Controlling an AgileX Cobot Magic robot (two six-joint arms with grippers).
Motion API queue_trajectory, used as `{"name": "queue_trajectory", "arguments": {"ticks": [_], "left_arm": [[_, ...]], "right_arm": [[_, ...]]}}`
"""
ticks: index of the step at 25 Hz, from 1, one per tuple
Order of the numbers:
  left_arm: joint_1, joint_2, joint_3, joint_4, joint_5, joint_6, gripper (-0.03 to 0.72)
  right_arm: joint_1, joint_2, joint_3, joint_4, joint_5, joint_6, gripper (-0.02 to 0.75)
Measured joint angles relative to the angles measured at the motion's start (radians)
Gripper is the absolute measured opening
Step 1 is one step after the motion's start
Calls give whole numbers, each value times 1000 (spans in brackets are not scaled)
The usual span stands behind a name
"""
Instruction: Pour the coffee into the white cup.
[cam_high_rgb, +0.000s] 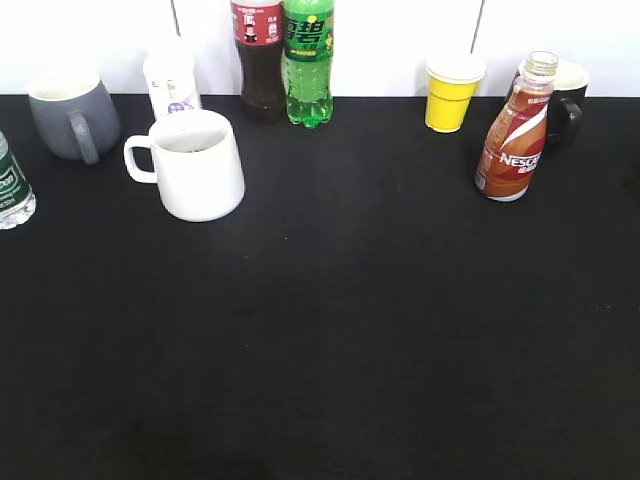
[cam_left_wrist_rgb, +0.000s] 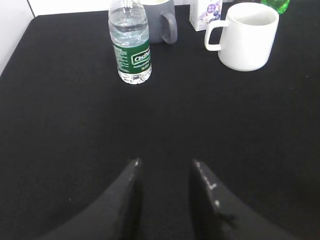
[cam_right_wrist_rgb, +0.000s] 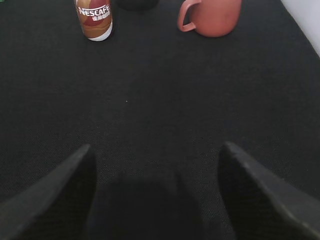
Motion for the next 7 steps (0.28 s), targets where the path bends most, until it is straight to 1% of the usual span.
{"name": "queue_trajectory", "arguments": {"ticks": [7], "left_arm": [[0, 0, 0, 0, 0, 0, 249]], "right_arm": [[0, 0, 0, 0, 0, 0, 575]]}}
